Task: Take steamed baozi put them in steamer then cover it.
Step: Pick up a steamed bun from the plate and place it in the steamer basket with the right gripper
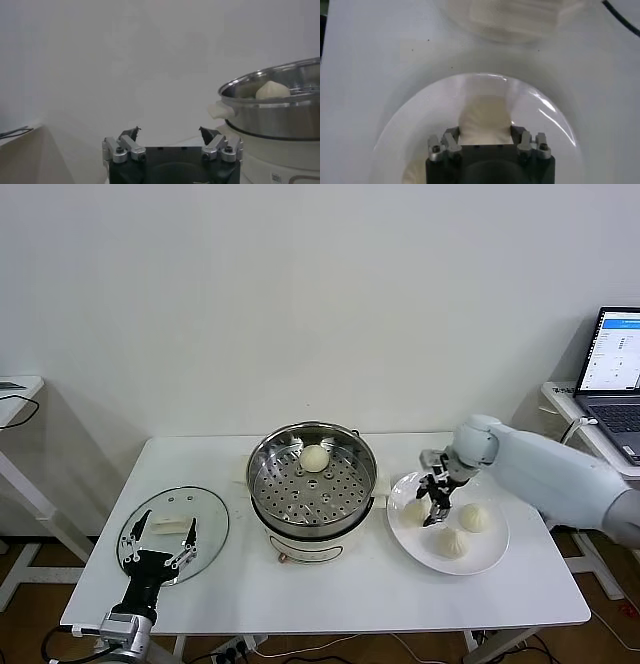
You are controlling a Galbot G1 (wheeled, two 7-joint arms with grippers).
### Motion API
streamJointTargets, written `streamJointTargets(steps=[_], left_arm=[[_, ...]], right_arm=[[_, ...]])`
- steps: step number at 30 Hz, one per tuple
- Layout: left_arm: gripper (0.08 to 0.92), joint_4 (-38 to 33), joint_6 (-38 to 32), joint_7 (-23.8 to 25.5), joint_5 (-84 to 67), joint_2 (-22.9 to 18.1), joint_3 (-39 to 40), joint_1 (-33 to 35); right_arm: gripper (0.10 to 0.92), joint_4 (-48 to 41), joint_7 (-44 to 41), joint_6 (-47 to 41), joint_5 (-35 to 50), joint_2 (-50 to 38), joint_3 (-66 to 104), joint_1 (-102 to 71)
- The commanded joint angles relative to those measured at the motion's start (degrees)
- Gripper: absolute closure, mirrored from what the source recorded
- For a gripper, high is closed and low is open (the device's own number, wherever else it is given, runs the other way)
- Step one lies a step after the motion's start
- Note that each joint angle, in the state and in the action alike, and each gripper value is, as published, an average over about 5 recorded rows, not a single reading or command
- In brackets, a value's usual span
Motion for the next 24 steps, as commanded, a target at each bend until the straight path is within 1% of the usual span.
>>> streamJointTargets(steps=[1, 6, 11, 18, 24], left_arm=[[0.177, -0.7, 0.1, 0.0, 0.0, 0.2, 0.0, 0.1], [0.177, -1.2, 0.3, -0.1, 0.0, 0.5, 0.1, 0.2], [0.177, -1.2, 0.3, -0.1, -0.1, 1.1, 0.2, -0.1], [0.177, -1.1, 0.5, 0.0, -0.8, 1.5, -0.3, -0.7], [0.177, -1.1, 0.6, 0.1, -1.4, 1.5, -1.3, -1.0]], right_arm=[[0.347, 13.5, -1.5, -1.5, 11.2, -9.3, -15.6, 22.0], [0.347, 18.6, -2.7, -3.9, 17.5, -9.5, -24.3, 35.2], [0.347, 20.9, -1.8, -6.3, 21.7, -5.6, -29.1, 43.1], [0.347, 21.1, 2.8, -11.4, 26.5, 3.9, -25.0, 39.6], [0.347, 16.7, 6.8, -14.3, 28.3, 15.0, -20.2, 33.1]])
